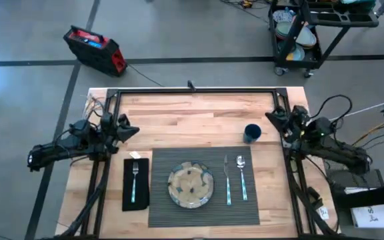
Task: Set table place
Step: Return to Home Position
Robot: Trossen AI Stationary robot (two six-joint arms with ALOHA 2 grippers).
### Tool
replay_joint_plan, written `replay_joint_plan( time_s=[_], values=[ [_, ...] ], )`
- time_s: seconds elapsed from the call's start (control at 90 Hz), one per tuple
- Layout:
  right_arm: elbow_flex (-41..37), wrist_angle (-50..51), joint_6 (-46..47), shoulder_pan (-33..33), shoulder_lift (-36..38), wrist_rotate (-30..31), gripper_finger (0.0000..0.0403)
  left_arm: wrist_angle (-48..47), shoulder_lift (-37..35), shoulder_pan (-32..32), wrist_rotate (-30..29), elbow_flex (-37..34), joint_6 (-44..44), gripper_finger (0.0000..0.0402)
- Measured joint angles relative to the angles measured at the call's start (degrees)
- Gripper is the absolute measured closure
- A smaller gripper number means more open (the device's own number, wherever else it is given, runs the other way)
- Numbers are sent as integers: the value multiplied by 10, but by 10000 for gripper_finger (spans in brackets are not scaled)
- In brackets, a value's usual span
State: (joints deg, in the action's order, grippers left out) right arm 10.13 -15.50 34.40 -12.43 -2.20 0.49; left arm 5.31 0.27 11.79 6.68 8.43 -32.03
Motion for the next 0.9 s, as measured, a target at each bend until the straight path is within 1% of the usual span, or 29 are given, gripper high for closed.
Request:
replay_joint_plan(
  time_s=[0.144,0.211,0.267,0.622,0.9],
  values=[
    [-2,28,-39,81,-30,84,403,-3,0,0,0,0,18,402],
    [-2,42,-56,104,-37,116,403,-3,0,0,-1,0,33,402],
    [-2,48,-58,116,-40,128,403,-3,0,0,-1,0,40,402],
    [-49,45,-65,123,-39,130,403,-12,0,0,32,0,46,402],
    [-79,45,-65,123,-38,127,403,-16,0,0,33,-8,99,402]
  ],
)
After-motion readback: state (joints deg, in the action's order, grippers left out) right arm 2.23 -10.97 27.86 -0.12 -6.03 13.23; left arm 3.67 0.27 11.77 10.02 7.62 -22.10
